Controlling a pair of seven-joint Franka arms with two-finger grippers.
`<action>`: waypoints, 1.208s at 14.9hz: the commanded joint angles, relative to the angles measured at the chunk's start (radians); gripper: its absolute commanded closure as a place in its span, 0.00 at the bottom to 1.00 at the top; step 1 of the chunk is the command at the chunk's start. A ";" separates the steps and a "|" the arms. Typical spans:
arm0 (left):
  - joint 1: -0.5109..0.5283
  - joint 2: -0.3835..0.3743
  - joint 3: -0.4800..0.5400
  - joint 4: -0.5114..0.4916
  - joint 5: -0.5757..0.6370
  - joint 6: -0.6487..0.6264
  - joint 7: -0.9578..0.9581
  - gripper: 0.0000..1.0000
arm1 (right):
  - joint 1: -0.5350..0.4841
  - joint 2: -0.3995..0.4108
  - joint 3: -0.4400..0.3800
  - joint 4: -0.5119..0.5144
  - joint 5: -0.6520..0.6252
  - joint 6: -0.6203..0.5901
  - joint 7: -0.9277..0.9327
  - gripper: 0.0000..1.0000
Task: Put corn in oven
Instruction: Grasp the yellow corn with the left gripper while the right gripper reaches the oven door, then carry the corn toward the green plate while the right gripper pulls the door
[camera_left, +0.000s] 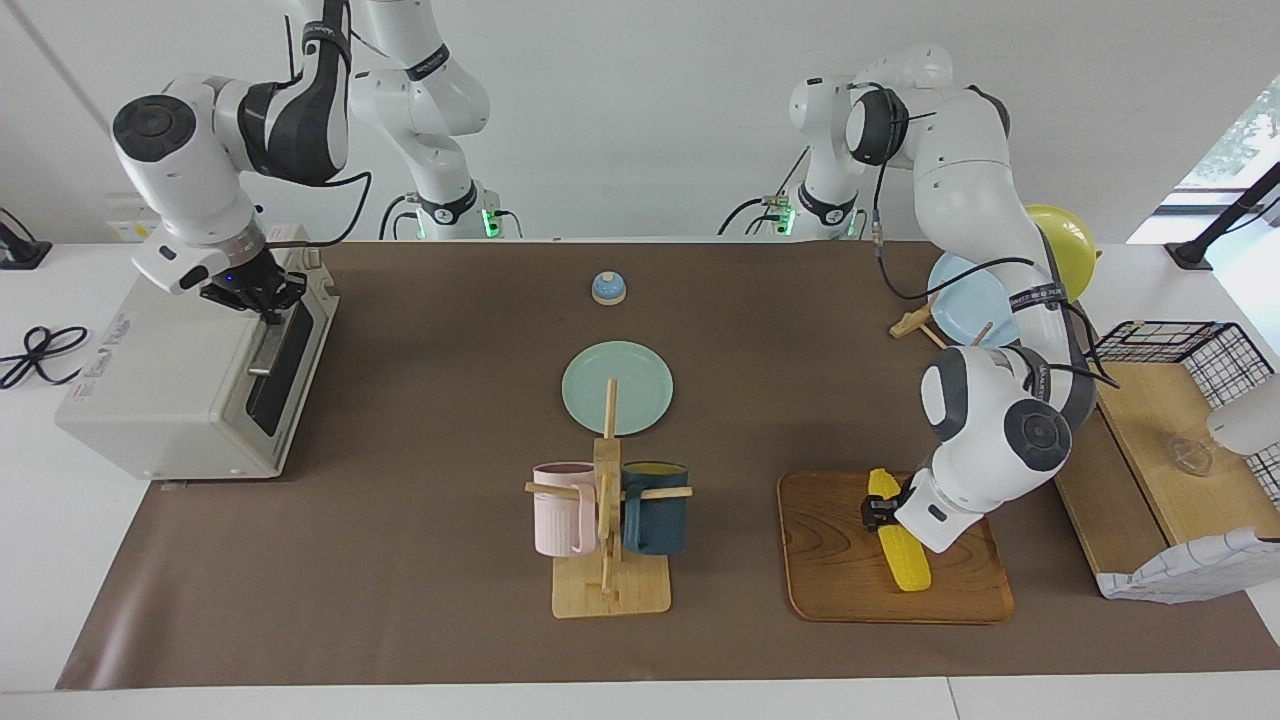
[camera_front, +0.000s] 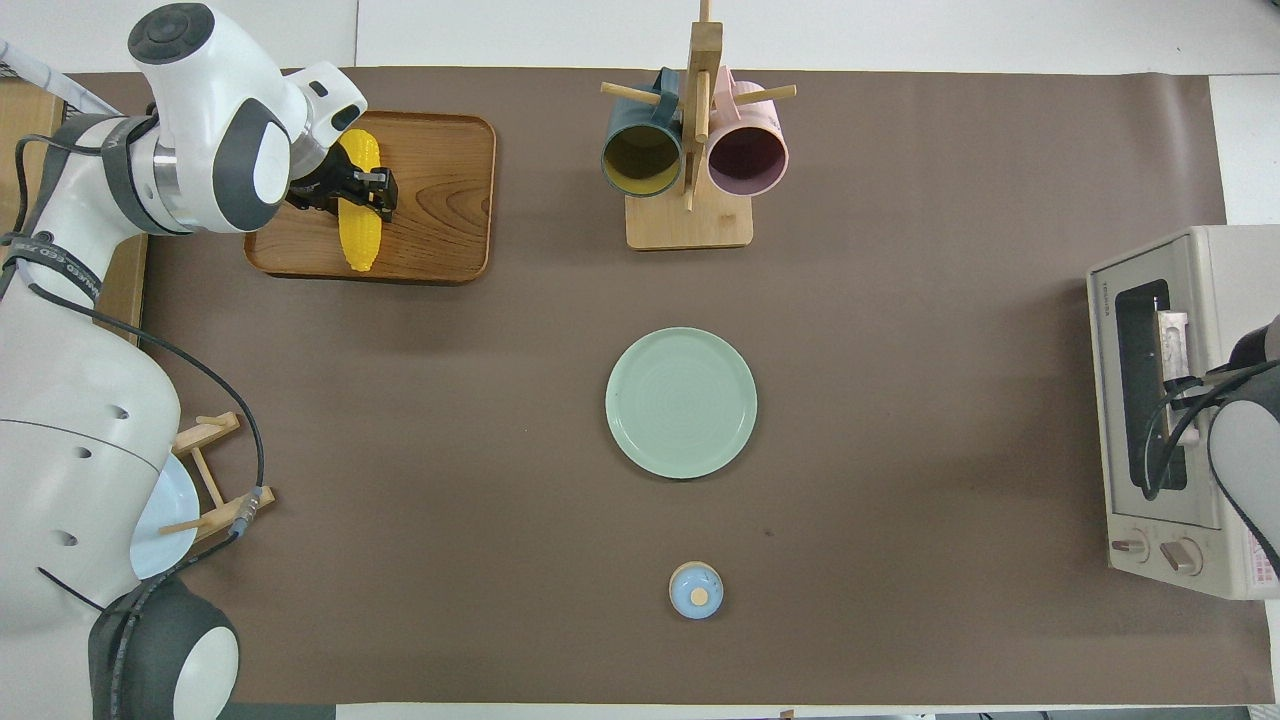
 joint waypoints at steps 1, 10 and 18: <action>-0.011 -0.015 0.005 0.034 -0.023 -0.040 0.004 1.00 | 0.001 -0.003 0.005 -0.097 -0.003 0.133 -0.008 1.00; -0.209 -0.412 0.009 -0.319 -0.054 -0.054 -0.338 1.00 | 0.027 0.058 0.008 -0.107 0.072 0.204 0.017 1.00; -0.550 -0.643 0.005 -0.778 -0.056 0.300 -0.712 1.00 | 0.067 0.149 0.008 -0.108 0.109 0.321 0.043 1.00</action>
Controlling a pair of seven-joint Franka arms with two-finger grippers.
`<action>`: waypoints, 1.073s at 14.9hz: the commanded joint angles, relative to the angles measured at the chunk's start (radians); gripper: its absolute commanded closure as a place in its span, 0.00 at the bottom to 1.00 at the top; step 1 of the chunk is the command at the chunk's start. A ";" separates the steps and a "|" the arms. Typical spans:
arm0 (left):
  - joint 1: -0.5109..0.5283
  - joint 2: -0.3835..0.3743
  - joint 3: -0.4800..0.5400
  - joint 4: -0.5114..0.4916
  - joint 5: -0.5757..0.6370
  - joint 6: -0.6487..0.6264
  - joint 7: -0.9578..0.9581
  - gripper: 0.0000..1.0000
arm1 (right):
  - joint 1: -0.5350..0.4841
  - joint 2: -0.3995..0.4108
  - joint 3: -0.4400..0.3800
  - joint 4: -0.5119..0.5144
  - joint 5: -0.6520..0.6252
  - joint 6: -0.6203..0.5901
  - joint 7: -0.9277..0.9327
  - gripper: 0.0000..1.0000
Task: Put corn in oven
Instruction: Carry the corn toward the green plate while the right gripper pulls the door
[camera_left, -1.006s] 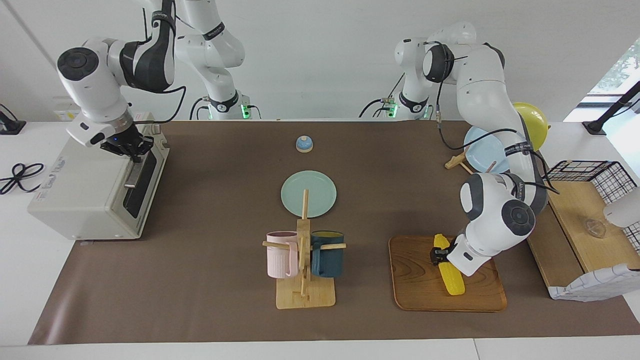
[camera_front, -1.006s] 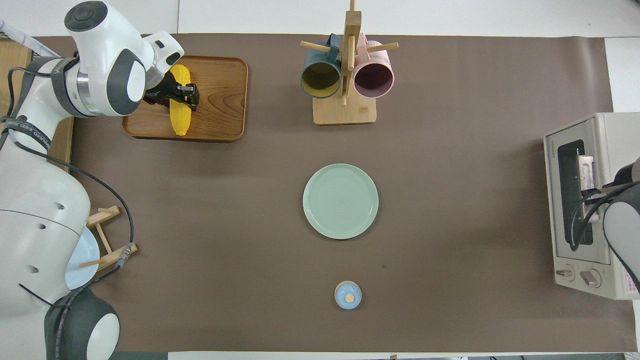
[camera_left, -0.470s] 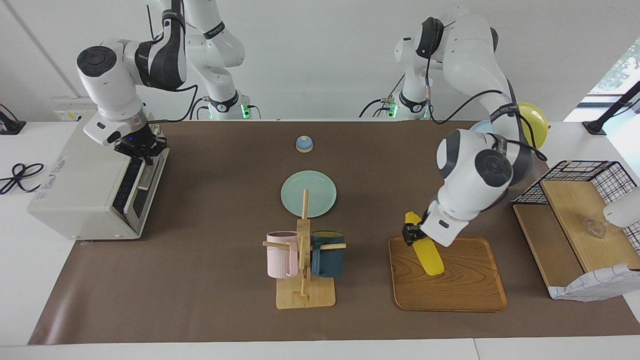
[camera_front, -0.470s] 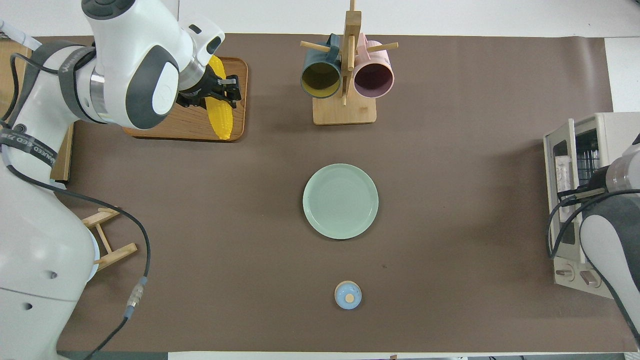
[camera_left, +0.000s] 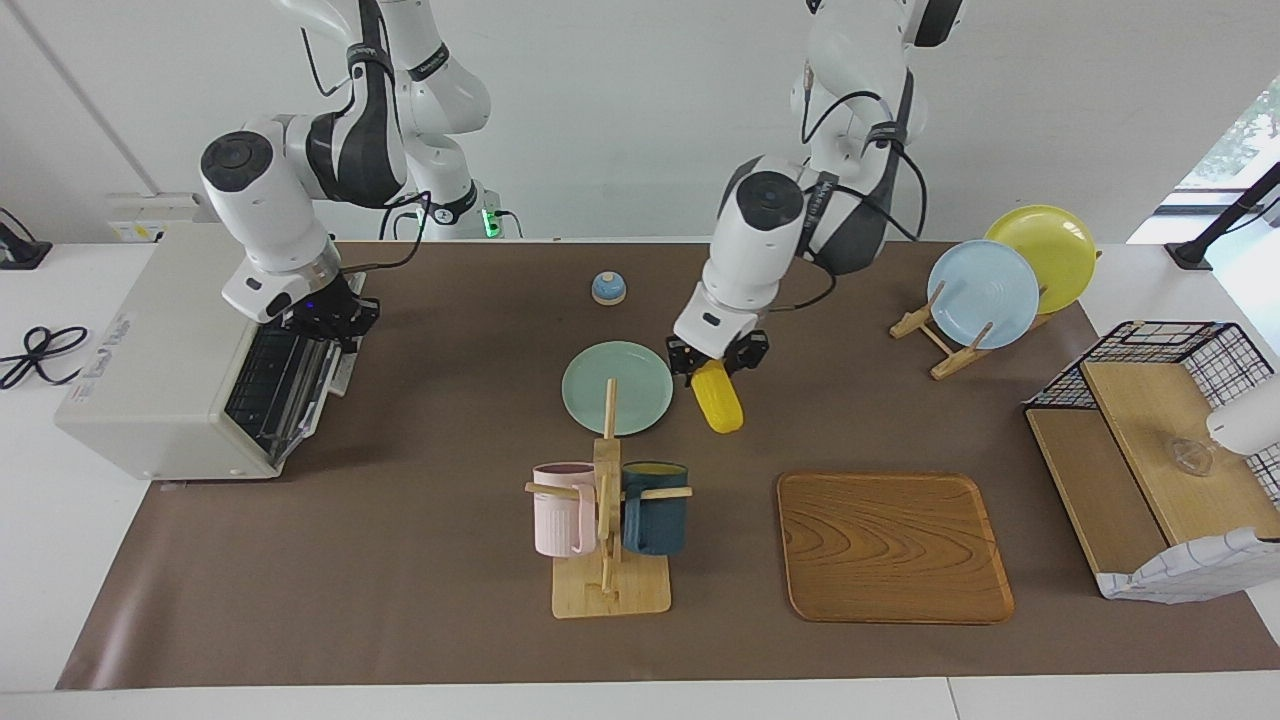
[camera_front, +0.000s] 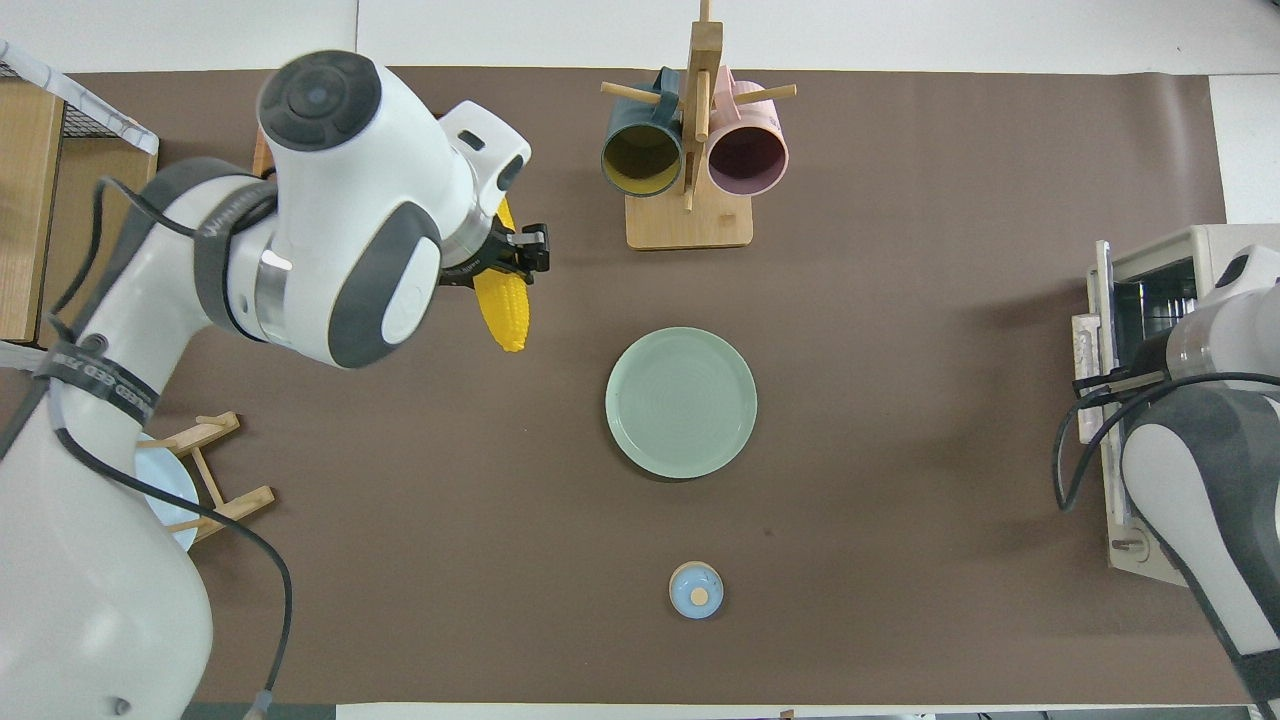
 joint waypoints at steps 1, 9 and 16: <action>-0.096 -0.091 0.021 -0.175 -0.019 0.147 -0.083 1.00 | -0.036 0.108 -0.025 -0.007 -0.047 0.147 0.003 1.00; -0.266 0.070 0.024 -0.183 -0.019 0.405 -0.200 1.00 | 0.007 0.123 -0.020 -0.088 -0.047 0.258 0.066 1.00; -0.262 0.089 0.024 -0.189 -0.017 0.414 -0.192 1.00 | 0.030 0.152 -0.019 -0.131 -0.047 0.351 0.110 1.00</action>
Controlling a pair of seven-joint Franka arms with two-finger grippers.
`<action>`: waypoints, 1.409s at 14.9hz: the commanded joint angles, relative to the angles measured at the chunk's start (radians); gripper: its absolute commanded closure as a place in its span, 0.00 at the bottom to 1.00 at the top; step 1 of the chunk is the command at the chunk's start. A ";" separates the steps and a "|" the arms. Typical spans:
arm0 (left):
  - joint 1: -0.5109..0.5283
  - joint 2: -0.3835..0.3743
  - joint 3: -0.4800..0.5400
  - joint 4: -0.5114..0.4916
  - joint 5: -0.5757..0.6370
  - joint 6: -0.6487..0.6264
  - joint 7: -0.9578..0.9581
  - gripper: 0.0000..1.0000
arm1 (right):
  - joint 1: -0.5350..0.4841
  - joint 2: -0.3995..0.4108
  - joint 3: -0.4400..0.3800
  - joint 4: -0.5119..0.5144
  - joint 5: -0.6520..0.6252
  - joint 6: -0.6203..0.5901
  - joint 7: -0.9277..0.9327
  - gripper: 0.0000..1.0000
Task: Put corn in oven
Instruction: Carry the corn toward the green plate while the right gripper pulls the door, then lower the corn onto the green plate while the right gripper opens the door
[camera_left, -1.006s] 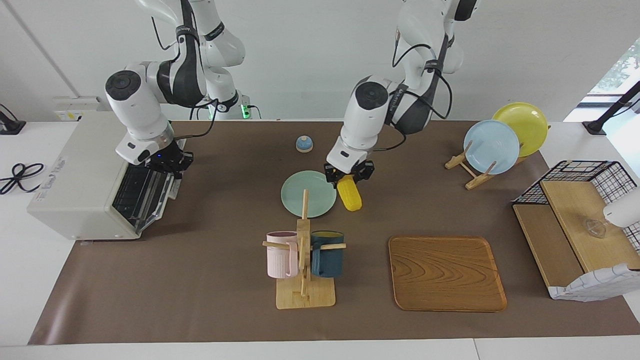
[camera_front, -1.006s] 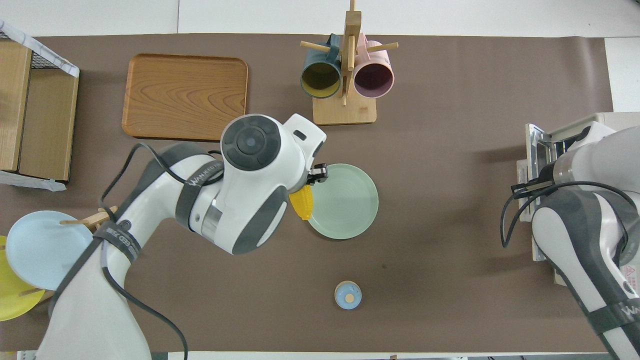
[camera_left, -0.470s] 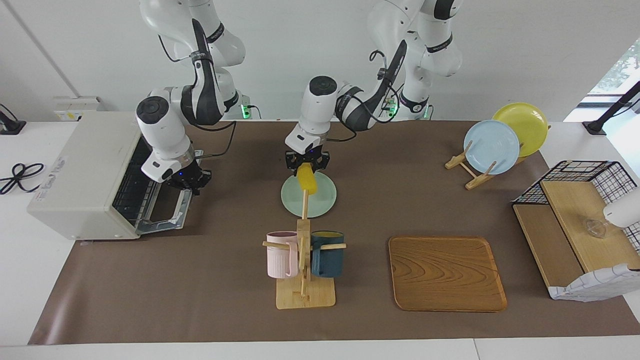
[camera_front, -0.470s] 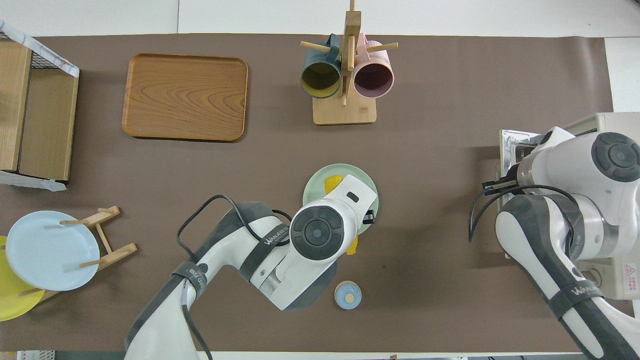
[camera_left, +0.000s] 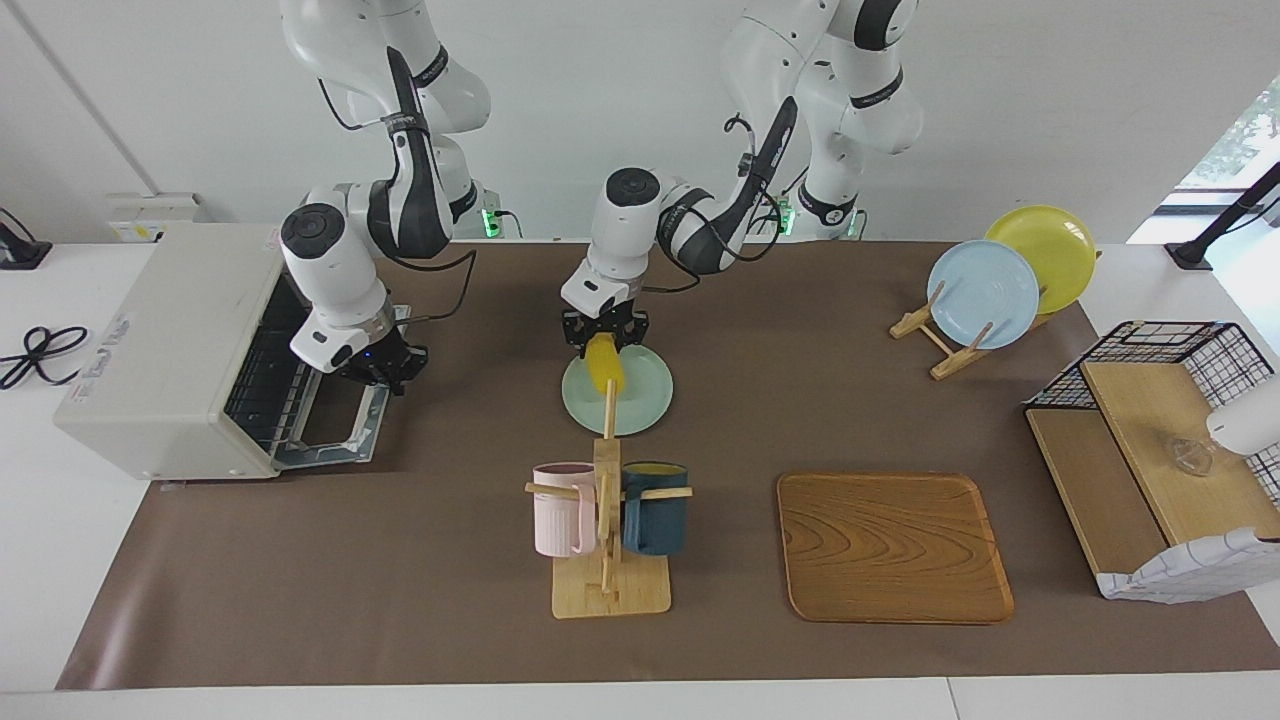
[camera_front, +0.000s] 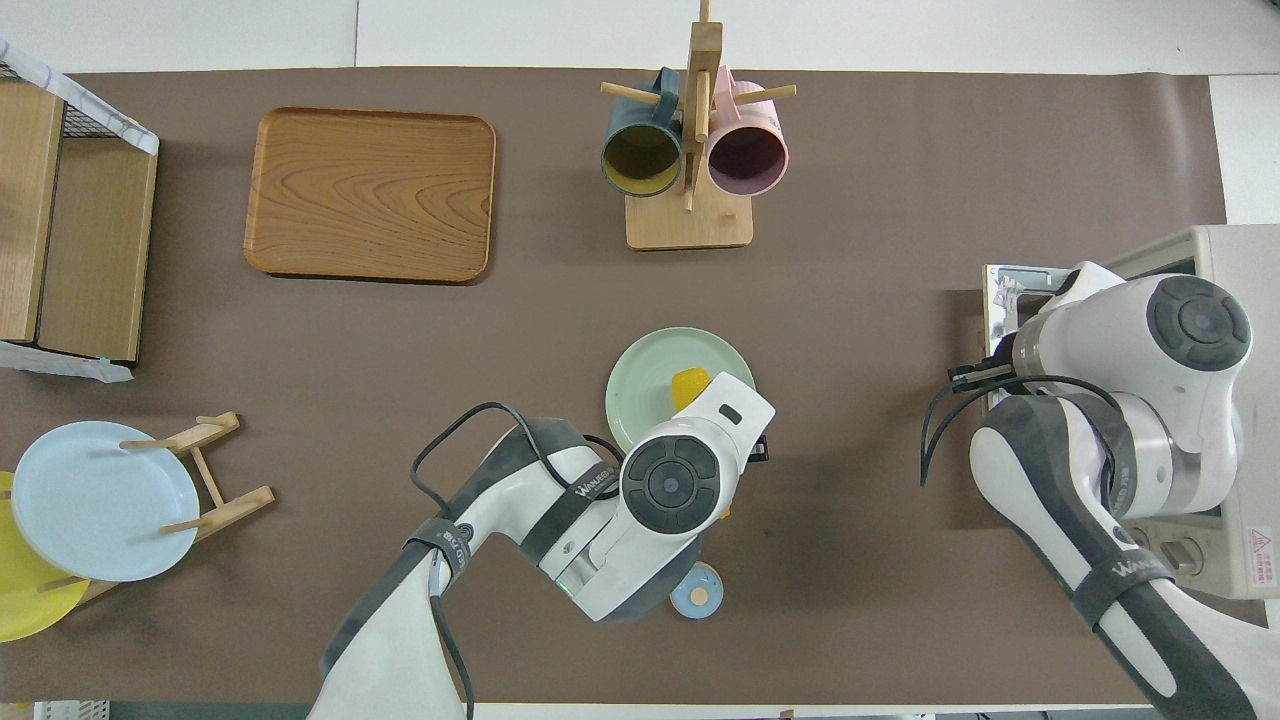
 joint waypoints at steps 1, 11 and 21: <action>0.005 0.008 0.010 -0.006 -0.017 0.015 0.013 1.00 | -0.003 0.030 -0.032 -0.012 -0.053 0.042 0.034 1.00; 0.053 0.025 0.010 -0.012 -0.017 0.048 0.074 0.47 | 0.100 0.035 -0.031 0.012 0.074 0.040 0.103 1.00; 0.114 0.085 0.009 0.177 -0.091 -0.118 0.084 1.00 | 0.099 0.058 -0.032 0.170 0.076 -0.113 0.103 0.73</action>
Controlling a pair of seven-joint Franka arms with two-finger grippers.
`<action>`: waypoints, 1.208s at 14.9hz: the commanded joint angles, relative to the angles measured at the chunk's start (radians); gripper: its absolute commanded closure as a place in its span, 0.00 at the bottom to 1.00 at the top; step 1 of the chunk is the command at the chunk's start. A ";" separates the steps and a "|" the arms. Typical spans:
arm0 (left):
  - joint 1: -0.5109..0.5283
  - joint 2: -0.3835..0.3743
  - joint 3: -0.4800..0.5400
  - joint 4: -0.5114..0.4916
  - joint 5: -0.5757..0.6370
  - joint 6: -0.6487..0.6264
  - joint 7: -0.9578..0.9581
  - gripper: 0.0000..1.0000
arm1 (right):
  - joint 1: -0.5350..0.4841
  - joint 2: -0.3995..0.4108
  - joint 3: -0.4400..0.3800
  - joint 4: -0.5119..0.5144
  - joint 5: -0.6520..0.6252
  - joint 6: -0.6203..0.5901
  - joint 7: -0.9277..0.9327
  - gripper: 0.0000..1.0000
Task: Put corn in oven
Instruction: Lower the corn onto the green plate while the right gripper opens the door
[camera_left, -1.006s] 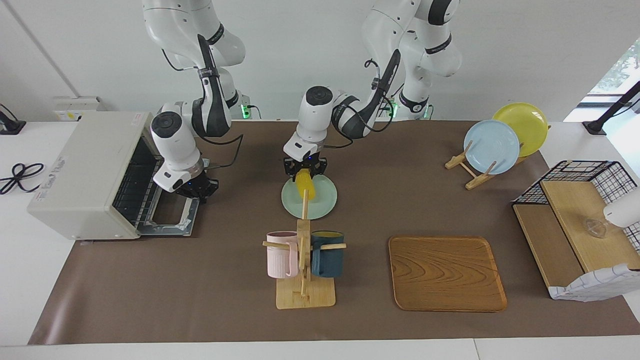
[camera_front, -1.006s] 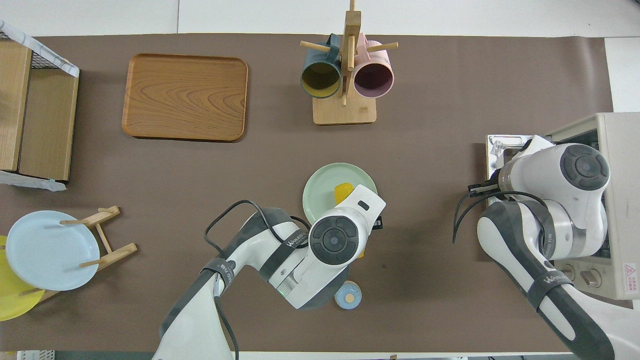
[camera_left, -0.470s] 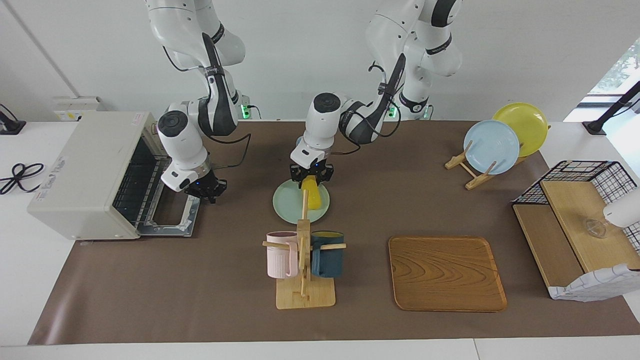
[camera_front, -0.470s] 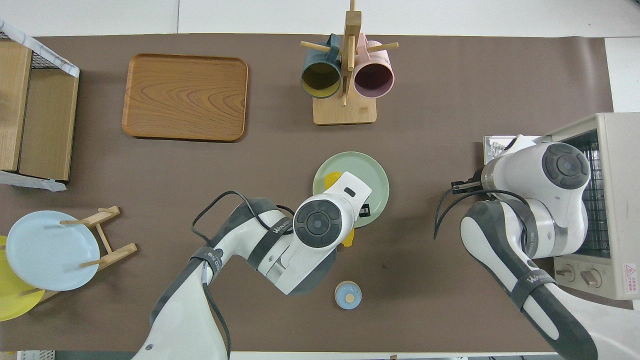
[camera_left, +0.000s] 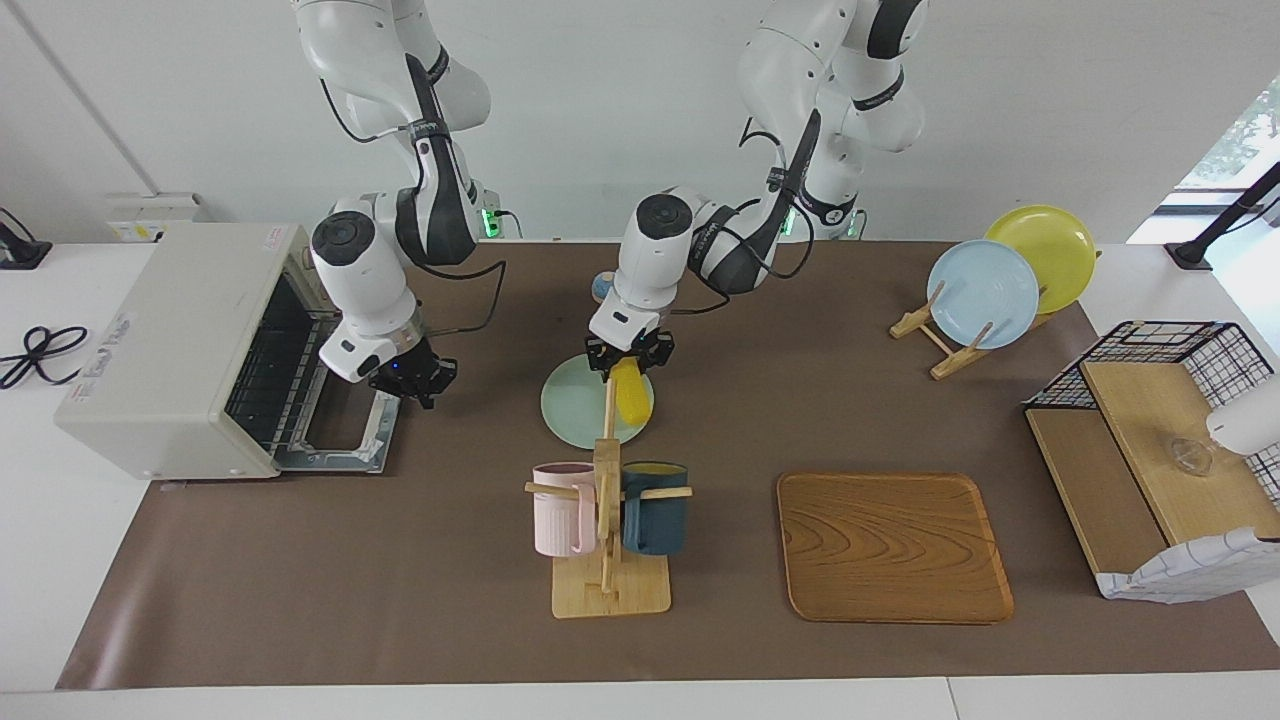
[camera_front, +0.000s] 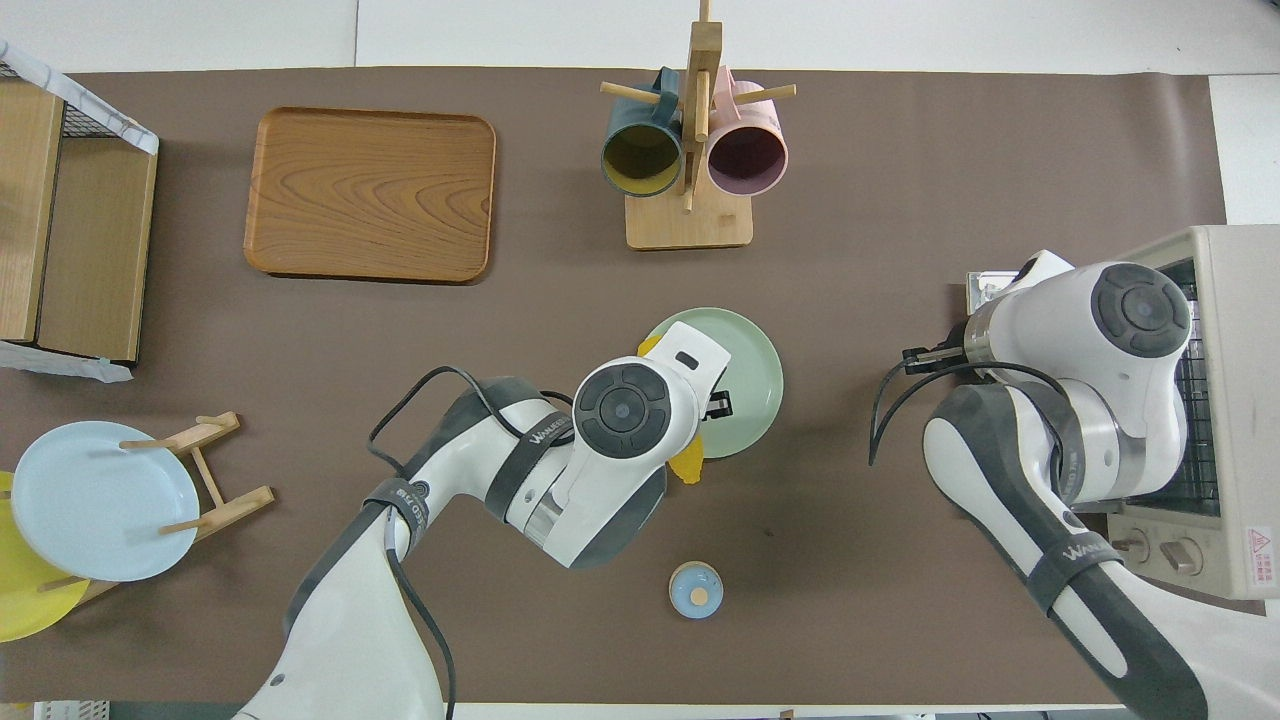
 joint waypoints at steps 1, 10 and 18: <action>0.020 0.069 -0.002 0.109 -0.032 -0.025 0.023 1.00 | -0.003 0.019 -0.003 0.069 0.019 -0.065 0.005 0.52; 0.028 0.121 0.004 0.151 -0.043 0.032 0.013 0.00 | -0.007 0.010 -0.003 0.151 0.015 -0.185 -0.001 0.00; 0.046 0.054 0.005 0.154 -0.039 -0.089 0.028 0.00 | 0.002 0.010 -0.001 0.151 0.015 -0.180 0.002 0.00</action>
